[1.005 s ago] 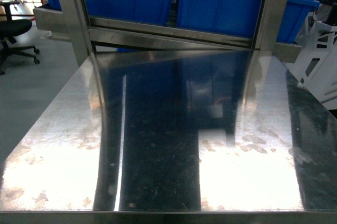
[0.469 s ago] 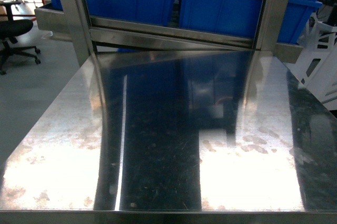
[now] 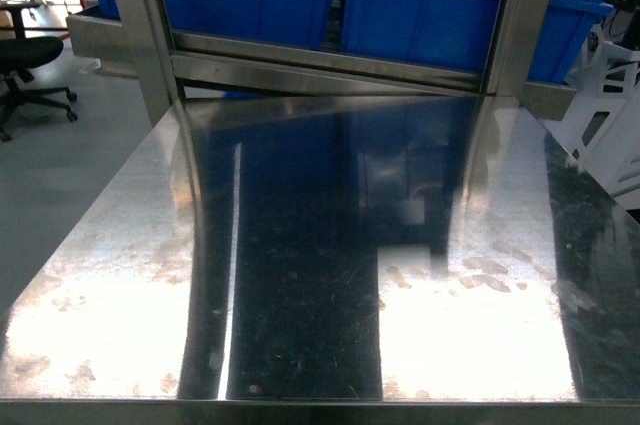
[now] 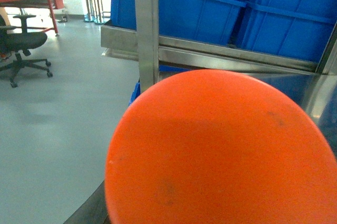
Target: Pick capacitor and pack into box
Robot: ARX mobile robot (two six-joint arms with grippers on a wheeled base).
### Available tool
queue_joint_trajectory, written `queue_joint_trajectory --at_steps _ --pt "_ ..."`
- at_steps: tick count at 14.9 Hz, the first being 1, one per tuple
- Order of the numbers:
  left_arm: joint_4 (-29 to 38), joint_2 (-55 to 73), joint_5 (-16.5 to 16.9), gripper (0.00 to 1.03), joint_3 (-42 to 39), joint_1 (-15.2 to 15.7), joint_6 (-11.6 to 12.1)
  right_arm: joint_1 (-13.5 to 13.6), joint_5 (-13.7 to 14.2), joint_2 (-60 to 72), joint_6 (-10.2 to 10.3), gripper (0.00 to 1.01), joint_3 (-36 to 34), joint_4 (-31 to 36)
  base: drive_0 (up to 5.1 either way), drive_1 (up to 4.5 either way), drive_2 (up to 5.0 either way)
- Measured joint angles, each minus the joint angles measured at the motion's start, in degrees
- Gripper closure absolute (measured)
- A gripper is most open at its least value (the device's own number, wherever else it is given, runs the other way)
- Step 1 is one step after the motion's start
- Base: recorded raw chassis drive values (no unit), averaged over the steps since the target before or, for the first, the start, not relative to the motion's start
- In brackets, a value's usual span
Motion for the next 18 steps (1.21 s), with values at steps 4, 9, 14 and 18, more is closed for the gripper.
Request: queue_joint_trajectory --at_steps 4,9,14,18 --pt "-2.3 -4.9 0.1 0.59 -1.7 0.0 0.0 0.0 0.0 0.0 0.0 0.03 0.0 0.0 0.0 0.0 0.0" --pt "-8.3 -11.1 0.0 0.59 -1.7 0.0 0.0 0.0 0.0 0.0 0.0 0.03 0.0 0.0 0.0 0.0 0.0" --pt "-20.2 -22.4 0.0 0.59 -1.7 0.0 0.0 0.0 0.0 0.0 0.0 0.03 0.0 -0.1 0.0 0.0 0.0" --pt "-20.6 -22.4 0.0 0.59 -1.7 0.0 0.1 0.0 0.0 0.0 0.0 0.03 0.0 0.0 0.0 0.0 0.0"
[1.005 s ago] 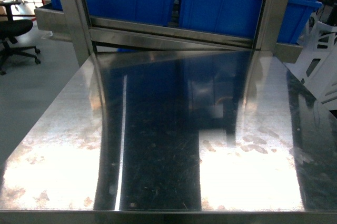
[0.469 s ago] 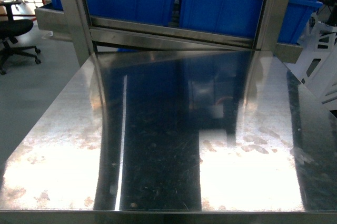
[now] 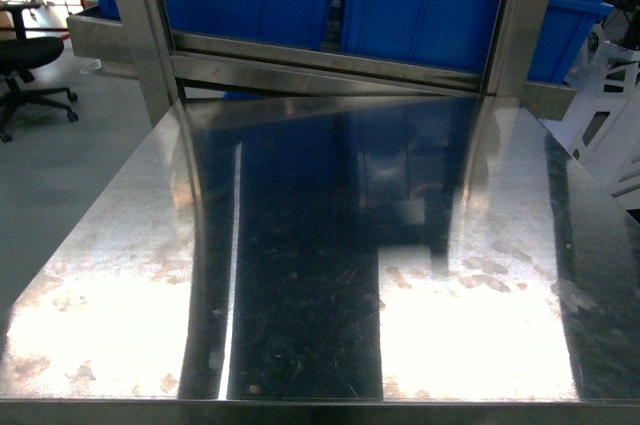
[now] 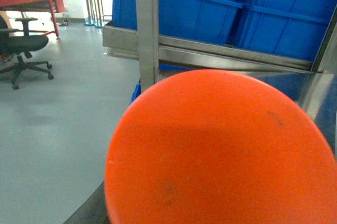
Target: Pick capacitor and pack into box
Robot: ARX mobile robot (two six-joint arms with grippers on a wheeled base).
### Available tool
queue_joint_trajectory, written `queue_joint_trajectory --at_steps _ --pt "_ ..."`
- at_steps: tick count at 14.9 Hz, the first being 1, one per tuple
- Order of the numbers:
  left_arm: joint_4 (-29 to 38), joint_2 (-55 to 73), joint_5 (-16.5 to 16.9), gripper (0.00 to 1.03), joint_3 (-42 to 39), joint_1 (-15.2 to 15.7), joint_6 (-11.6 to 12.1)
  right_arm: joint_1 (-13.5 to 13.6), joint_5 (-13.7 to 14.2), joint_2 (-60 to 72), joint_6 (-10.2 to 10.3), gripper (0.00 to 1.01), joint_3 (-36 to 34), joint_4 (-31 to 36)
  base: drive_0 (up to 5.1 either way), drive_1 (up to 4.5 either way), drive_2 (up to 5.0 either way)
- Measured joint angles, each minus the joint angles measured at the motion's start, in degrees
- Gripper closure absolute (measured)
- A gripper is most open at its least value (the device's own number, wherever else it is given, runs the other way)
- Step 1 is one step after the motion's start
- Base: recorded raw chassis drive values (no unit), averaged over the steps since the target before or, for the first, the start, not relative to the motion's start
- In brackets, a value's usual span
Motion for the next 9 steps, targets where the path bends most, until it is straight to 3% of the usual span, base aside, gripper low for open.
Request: queue_joint_trajectory --at_steps 9 --pt "0.0 0.0 0.0 0.59 0.0 0.0 0.0 0.0 0.0 0.0 0.0 0.03 0.0 0.0 0.0 0.0 0.0"
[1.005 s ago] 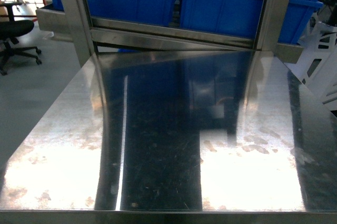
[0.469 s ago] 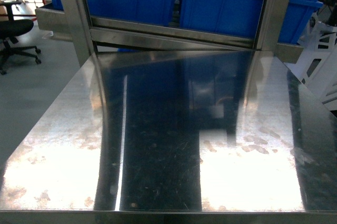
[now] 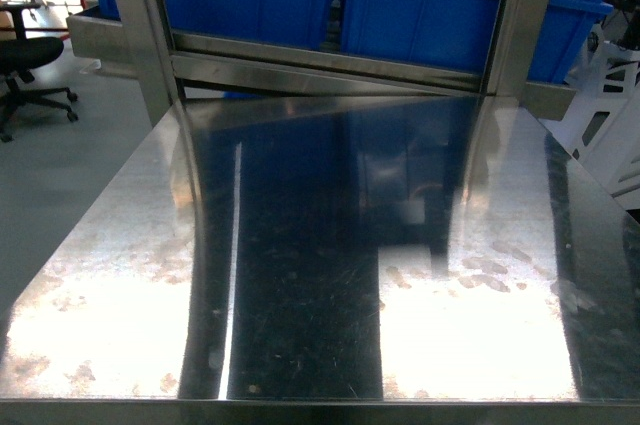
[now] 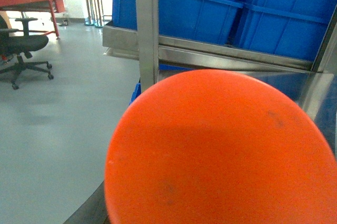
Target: Pick capacitor and pack into box
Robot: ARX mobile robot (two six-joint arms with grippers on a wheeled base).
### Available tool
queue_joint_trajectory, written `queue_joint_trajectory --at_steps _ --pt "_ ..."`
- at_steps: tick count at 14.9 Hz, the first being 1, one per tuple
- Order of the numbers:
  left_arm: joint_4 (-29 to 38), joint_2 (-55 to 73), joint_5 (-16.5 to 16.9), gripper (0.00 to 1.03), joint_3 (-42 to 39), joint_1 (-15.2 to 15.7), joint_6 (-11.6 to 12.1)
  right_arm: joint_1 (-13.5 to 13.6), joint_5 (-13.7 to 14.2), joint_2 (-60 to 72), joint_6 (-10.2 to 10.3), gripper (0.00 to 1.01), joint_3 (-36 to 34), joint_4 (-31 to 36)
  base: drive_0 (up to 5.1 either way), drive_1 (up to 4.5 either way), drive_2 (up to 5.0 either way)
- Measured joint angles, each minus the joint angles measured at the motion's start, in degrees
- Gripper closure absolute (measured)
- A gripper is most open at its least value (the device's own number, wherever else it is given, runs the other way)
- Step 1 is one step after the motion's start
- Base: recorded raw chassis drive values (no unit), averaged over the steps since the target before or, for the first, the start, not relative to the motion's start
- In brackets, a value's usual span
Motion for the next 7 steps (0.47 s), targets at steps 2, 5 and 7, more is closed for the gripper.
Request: queue_joint_trajectory --at_steps 2,5,7 --pt "0.0 0.0 0.0 0.59 0.0 0.0 0.0 0.0 0.0 0.0 0.0 0.03 0.0 0.1 0.0 0.0 0.0" --pt "0.2 0.0 0.0 0.59 0.0 0.0 0.1 0.0 0.0 0.0 0.0 0.03 0.0 0.1 0.0 0.0 0.0" --pt "0.1 0.0 0.0 0.59 0.0 0.0 0.1 0.0 0.0 0.0 0.0 0.03 0.0 0.0 0.0 0.0 0.0"
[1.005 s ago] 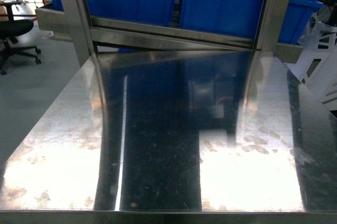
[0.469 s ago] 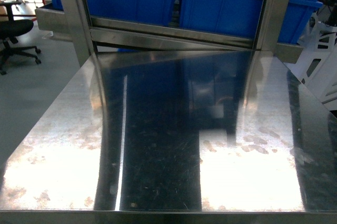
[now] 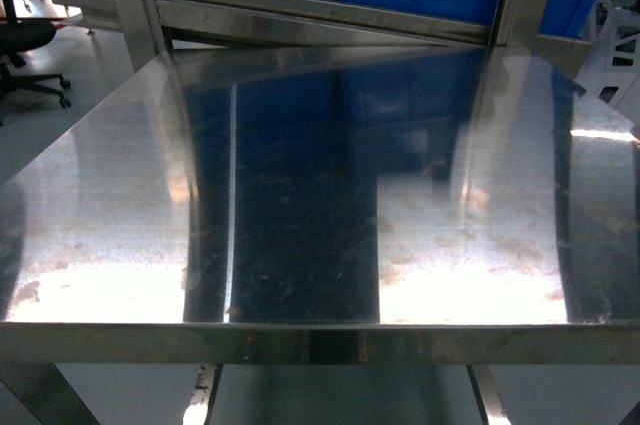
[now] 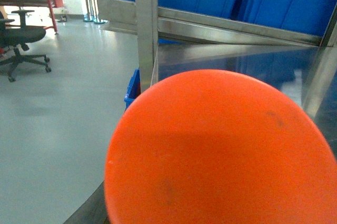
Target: Pick capacitor and pack into box
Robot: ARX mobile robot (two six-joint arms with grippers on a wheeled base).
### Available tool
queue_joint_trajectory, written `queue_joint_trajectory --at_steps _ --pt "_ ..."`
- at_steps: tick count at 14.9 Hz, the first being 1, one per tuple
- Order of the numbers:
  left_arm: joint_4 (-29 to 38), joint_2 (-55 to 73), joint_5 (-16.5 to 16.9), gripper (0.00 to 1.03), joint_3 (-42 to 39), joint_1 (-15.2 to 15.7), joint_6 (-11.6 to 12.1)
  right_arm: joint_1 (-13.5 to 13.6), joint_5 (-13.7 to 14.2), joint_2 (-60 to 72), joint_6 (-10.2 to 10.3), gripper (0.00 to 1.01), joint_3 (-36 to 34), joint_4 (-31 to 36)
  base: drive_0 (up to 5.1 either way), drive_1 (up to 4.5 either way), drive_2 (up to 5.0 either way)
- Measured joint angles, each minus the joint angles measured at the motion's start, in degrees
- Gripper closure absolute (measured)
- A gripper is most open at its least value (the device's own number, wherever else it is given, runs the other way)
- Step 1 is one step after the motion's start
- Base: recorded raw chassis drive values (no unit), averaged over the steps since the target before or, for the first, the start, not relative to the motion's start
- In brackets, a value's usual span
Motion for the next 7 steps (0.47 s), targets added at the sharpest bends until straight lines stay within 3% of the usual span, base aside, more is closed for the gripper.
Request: queue_joint_trajectory --at_steps 7 --pt "-0.1 0.0 0.0 0.59 0.0 0.0 0.0 0.0 0.0 0.0 0.0 0.03 0.0 -0.1 0.0 0.0 0.0"
